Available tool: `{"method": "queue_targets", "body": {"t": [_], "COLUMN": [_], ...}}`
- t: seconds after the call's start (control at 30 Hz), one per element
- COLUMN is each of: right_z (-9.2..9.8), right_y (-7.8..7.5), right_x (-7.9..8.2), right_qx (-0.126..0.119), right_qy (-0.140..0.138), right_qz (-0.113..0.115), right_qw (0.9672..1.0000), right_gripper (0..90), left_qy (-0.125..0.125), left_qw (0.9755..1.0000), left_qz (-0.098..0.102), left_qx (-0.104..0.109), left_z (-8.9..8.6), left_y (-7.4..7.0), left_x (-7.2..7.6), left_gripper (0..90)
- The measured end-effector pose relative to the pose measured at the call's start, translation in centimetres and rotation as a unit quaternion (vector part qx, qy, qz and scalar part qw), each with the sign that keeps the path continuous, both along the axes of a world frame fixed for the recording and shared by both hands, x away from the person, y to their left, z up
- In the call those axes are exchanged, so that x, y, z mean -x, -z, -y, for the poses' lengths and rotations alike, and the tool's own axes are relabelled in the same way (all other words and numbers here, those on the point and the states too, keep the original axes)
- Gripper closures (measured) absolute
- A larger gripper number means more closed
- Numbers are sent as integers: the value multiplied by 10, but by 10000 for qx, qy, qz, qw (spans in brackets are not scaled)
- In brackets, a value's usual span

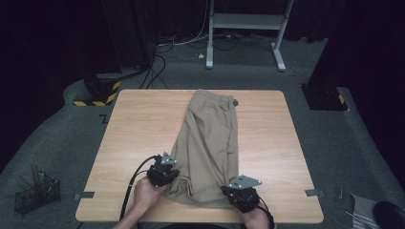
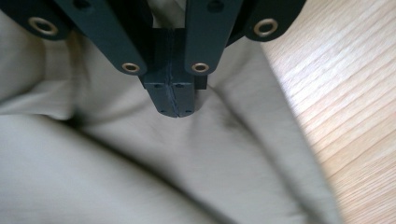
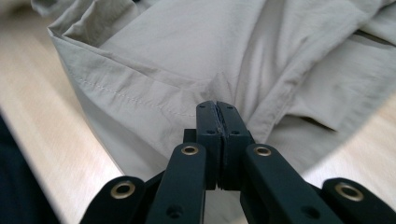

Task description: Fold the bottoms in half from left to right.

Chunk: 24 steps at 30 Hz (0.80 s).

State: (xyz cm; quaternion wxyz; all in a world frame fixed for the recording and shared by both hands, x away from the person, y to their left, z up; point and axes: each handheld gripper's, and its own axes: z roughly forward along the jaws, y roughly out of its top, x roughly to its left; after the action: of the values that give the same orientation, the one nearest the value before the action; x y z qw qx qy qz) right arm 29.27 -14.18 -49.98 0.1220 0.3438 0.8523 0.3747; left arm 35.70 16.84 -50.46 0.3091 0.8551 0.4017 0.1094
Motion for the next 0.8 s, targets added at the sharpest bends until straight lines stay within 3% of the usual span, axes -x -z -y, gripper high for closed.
{"method": "queue_targets", "body": {"t": [0.07,0.13,0.2,0.27,0.33,0.43,0.5,0.53,0.63,0.73,0.8], "right_z": [5,7,8,9,8,1,-6,-11,-15,-12,-11], "right_y": [-1,-3,-6,-11,-15,-17,-12,-6,9,18,18], "right_x": [6,9,8,3,-4,-13,-17,-20,-29,-40,-49], "right_qx": [-33,-97,-208,-345,-537,-590,-459,-294,-39,12,96], "right_qy": [-33,-61,33,280,467,409,292,293,370,449,546], "right_qz": [29,23,84,184,192,152,51,-41,-236,-136,-89], "right_qw": [10000,9999,9997,9988,9973,9973,9985,9991,9990,9989,9984], "right_gripper": [849,760,681,633,605,603,621,637,670,696,696], "left_qy": [-111,-172,-157,-71,38,86,36,41,-36,81,56], "left_qw": [9996,9981,9979,9982,9984,9995,9999,9998,9998,9991,9992], "left_qz": [-71,-117,-80,-28,1,84,28,130,162,366,332], "left_qx": [260,577,629,598,570,298,147,123,73,-190,-226], "left_z": [-4,-8,-6,0,5,13,15,14,16,23,27], "left_y": [0,-1,-3,-5,-7,-4,2,4,3,4,3], "left_x": [1,1,2,3,5,7,5,4,1,-7,-17], "left_gripper": [879,765,645,549,509,482,488,499,550,587,601]}}
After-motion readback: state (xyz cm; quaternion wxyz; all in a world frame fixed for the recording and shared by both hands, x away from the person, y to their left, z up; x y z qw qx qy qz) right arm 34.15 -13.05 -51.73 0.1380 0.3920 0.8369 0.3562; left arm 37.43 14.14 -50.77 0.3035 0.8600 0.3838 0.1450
